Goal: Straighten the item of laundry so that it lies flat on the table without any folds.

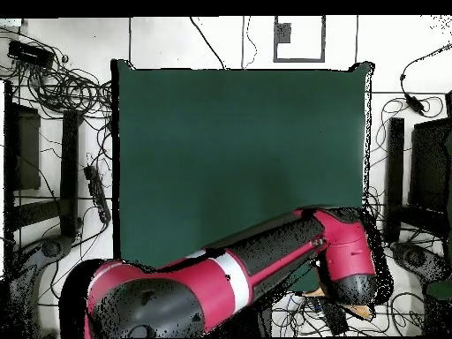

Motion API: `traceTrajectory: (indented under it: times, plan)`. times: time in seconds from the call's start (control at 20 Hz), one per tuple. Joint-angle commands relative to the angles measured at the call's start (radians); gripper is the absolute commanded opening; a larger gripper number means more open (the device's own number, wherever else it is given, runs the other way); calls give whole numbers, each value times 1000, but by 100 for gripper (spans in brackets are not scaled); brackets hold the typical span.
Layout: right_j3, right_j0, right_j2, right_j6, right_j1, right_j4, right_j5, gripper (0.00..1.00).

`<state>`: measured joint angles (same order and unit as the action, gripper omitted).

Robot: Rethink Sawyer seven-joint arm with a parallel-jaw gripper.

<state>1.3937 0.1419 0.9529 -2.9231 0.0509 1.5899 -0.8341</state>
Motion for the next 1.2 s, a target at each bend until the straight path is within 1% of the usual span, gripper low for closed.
traceTrajectory:
  times: [0.05,0.45,0.55,0.75,0.9,1.05,1.2]
  plan:
    - [-124,72,-100,-403,92,-23,88,100]
    - [-157,107,-62,-464,162,-15,110,100]
    - [-168,121,-42,-489,196,-5,121,100]
    - [-186,132,-33,-508,219,-18,140,100]
    - [-194,131,-26,-504,220,-26,145,100]
    - [-190,98,-28,-448,200,-32,137,100]
    - [-189,90,-27,-437,202,-31,134,100]
